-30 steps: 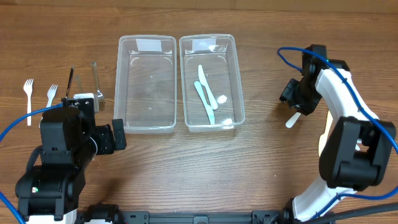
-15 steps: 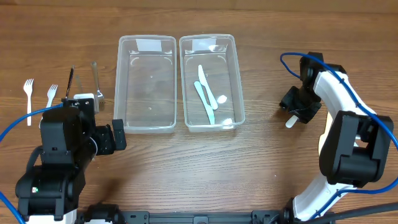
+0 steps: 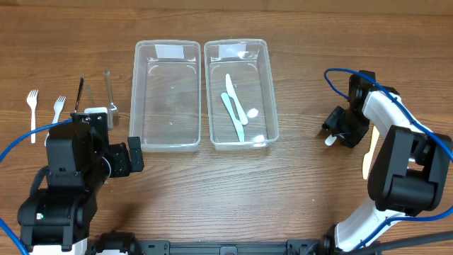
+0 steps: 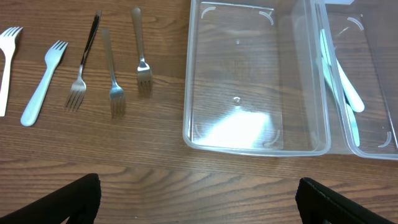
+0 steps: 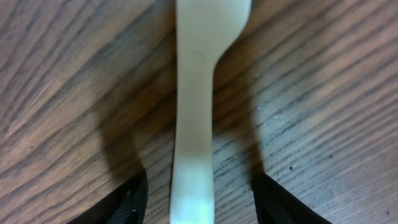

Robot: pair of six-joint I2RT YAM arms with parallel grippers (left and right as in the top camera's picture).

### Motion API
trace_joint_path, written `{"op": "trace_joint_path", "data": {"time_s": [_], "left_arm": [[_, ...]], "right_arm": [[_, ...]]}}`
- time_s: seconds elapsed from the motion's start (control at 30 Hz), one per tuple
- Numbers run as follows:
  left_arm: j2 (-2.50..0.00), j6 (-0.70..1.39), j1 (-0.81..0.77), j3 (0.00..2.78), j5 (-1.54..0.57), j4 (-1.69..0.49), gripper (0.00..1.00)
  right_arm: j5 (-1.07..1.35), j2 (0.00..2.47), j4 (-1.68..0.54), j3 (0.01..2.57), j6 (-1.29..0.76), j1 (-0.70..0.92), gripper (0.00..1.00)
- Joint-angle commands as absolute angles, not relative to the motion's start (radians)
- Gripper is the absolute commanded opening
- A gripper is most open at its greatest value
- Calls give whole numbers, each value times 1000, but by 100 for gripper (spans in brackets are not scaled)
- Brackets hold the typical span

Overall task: Pack container
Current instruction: 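Move the right gripper back and grasp another white knife, then carry the white knife into the right container and release it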

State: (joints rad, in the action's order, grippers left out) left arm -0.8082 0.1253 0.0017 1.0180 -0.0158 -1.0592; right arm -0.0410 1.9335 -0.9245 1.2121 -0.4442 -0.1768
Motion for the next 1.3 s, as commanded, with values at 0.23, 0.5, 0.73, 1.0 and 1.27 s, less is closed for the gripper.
{"op": "trace_joint_path", "data": {"time_s": [0.23, 0.5, 0.73, 1.0, 1.27], "left_arm": [[-805, 139, 6, 1041, -28, -1059, 100], [-805, 139, 6, 1041, -27, -1058, 100], [-805, 139, 6, 1041, -27, -1058, 100], [-805, 139, 6, 1041, -27, -1058, 100], [-805, 139, 6, 1041, -27, -1058, 100]], "right_arm": [[6, 1942, -876, 1151, -392, -176, 41], [6, 1942, -880, 1151, -392, -176, 24], [6, 1942, -880, 1151, -392, -176, 20], [5, 1942, -863, 1153, -392, -176, 4], [1, 1728, -950, 1290, -348, -118, 4]]}}
